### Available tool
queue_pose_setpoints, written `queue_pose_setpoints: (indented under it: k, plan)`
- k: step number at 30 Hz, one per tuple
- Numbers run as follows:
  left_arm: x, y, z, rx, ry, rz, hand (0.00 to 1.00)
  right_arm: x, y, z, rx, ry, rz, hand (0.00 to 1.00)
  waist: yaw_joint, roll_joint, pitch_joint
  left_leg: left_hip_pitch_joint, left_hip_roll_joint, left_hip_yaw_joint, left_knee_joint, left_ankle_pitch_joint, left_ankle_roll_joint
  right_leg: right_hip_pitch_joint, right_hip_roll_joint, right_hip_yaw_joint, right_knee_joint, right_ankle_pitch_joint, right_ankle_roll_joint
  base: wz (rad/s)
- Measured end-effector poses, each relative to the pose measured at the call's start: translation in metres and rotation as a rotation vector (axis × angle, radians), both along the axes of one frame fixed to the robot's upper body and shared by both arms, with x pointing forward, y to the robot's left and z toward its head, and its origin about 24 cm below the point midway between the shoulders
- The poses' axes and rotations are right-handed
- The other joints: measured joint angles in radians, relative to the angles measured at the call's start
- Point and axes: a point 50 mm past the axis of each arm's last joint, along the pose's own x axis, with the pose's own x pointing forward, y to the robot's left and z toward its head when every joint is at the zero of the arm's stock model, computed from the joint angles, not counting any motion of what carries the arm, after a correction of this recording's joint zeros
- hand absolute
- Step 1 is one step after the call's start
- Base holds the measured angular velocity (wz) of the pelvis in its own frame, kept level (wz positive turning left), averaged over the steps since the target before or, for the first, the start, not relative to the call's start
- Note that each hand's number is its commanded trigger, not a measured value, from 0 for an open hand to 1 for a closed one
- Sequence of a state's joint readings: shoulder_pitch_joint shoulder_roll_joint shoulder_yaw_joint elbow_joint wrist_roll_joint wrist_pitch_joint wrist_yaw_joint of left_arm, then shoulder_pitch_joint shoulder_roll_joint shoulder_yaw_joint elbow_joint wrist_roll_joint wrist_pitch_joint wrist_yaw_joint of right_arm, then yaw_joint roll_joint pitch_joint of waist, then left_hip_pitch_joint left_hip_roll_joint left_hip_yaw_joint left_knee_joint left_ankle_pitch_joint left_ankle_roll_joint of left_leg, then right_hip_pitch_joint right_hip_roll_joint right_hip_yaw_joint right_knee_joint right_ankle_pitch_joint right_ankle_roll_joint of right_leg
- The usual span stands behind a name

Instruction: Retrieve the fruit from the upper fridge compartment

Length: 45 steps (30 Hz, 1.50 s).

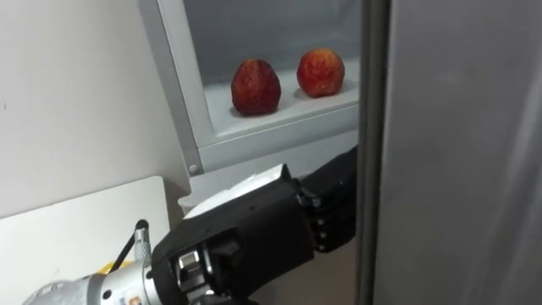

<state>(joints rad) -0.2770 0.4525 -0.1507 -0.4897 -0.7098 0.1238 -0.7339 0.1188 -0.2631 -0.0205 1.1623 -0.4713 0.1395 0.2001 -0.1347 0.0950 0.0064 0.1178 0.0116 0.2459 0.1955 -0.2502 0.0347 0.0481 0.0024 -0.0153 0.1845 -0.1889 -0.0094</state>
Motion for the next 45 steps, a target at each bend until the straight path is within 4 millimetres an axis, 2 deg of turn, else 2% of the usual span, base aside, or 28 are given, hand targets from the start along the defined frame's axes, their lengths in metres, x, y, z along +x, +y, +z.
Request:
queue_pose_setpoints:
  k: [3,7,17,20,27,33,39,45]
  plan:
    - [0.000,0.001,0.001,-0.004,-0.005,0.016,0.00,-0.001,0.001,0.000,0.009,-0.004,0.001,0.00,0.001,-0.004,-0.0040,-0.005,0.002,0.018,0.000,0.000,0.000,-0.011,0.002,0.012,0.003,0.002,-0.002,-0.18]
    - [-0.002,0.002,0.007,-0.010,-0.036,0.040,0.00,-0.002,0.001,0.000,0.017,-0.003,0.002,0.00,-0.007,-0.008,-0.0067,-0.003,0.004,0.018,0.000,0.000,0.000,-0.004,0.002,0.011,0.005,0.003,-0.003,-0.04]
    - [-0.006,-0.008,0.011,0.014,-0.112,0.092,0.00,0.005,0.001,0.000,0.014,-0.016,0.006,0.00,-0.036,-0.008,-0.0070,0.001,0.004,0.018,-0.001,0.000,0.000,0.002,0.001,-0.003,0.001,0.003,-0.003,0.02]
    - [-0.006,-0.011,0.010,0.015,-0.118,0.109,0.00,0.005,0.001,0.000,0.015,-0.014,0.005,0.00,-0.056,-0.008,-0.0066,0.000,0.005,0.022,-0.001,0.000,0.000,0.001,0.000,-0.015,0.002,0.003,-0.003,0.10]
    - [-0.006,-0.032,0.015,0.052,-0.200,0.112,0.00,0.002,0.003,-0.002,0.026,-0.023,-0.010,0.00,-0.061,-0.005,-0.0050,-0.003,0.006,0.023,-0.003,0.000,0.000,0.002,0.000,-0.015,0.001,0.008,-0.003,0.03]
    - [-0.012,-0.051,0.013,0.014,-0.189,0.064,0.00,-0.003,0.004,-0.004,0.023,-0.025,-0.038,0.00,-0.083,0.003,-0.0039,0.001,0.007,0.027,-0.005,0.000,0.000,0.002,0.003,-0.015,-0.003,0.008,-0.002,0.02]
    - [-0.015,-0.063,0.019,-0.003,-0.212,0.007,0.00,-0.005,0.005,-0.004,0.022,-0.017,-0.037,0.00,-0.087,0.004,-0.0034,-0.016,0.008,0.030,-0.007,0.000,0.000,-0.023,0.004,-0.009,0.002,0.009,-0.003,-0.06]
    - [-0.017,-0.067,0.021,0.005,-0.231,-0.021,0.00,0.003,0.005,-0.003,0.035,-0.027,-0.031,0.00,-0.109,0.004,-0.0037,-0.020,0.008,0.041,-0.007,0.000,0.000,-0.032,0.005,0.000,-0.001,0.009,-0.003,-0.08]
